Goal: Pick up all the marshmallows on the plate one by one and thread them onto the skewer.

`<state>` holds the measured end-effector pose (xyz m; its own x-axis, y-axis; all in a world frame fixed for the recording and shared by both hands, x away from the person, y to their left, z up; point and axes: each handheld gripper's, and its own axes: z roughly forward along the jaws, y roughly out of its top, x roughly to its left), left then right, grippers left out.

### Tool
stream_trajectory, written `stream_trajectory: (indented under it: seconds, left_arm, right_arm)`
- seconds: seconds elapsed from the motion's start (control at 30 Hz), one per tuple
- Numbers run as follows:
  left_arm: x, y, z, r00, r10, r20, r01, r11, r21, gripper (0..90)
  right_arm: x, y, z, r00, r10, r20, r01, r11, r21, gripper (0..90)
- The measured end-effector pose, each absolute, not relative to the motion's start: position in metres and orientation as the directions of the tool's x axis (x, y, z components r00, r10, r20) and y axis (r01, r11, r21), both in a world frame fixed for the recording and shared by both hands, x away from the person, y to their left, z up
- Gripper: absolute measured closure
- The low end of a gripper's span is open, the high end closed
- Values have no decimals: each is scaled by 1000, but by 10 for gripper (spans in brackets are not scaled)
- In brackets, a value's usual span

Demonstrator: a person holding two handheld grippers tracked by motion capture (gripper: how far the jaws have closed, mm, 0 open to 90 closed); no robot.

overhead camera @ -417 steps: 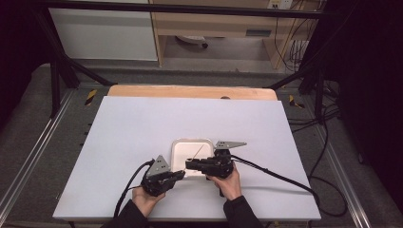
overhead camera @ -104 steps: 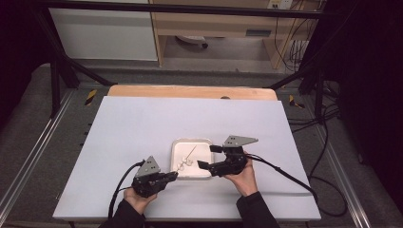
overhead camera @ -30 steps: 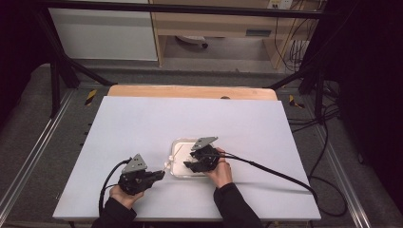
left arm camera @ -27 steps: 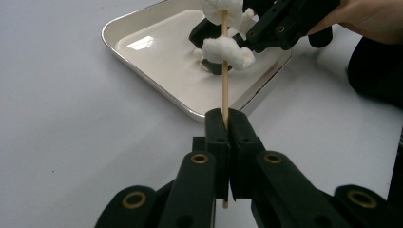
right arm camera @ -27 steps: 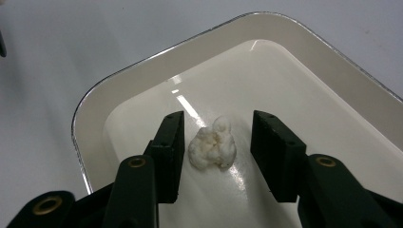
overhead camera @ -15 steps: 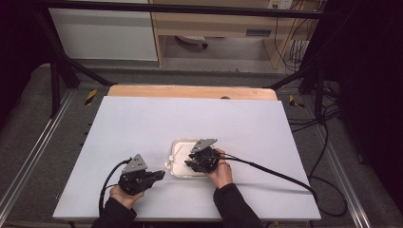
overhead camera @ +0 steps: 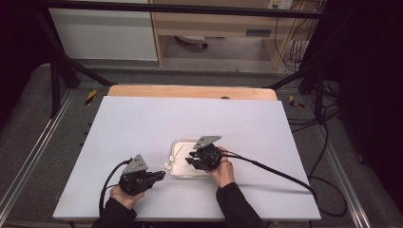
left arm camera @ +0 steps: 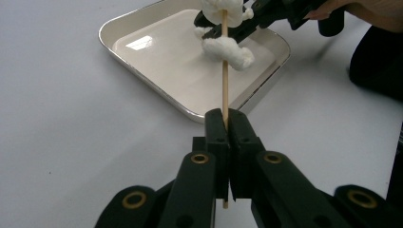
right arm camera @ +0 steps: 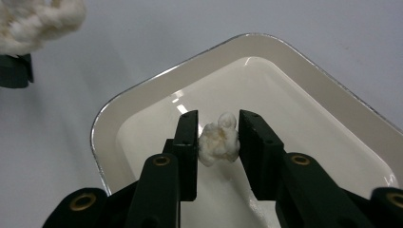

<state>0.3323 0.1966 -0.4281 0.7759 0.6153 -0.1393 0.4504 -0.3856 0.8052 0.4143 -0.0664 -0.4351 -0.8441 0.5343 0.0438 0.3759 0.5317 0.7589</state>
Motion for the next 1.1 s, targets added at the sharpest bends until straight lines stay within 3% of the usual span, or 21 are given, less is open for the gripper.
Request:
stream_trajectory:
  seconds: [1.1]
  left_arm:
    - [330, 192, -427, 789, 601, -126, 431, -396, 810, 885]
  right_arm:
    - [397, -120, -384, -831, 520, 198, 406, 325, 854, 700]
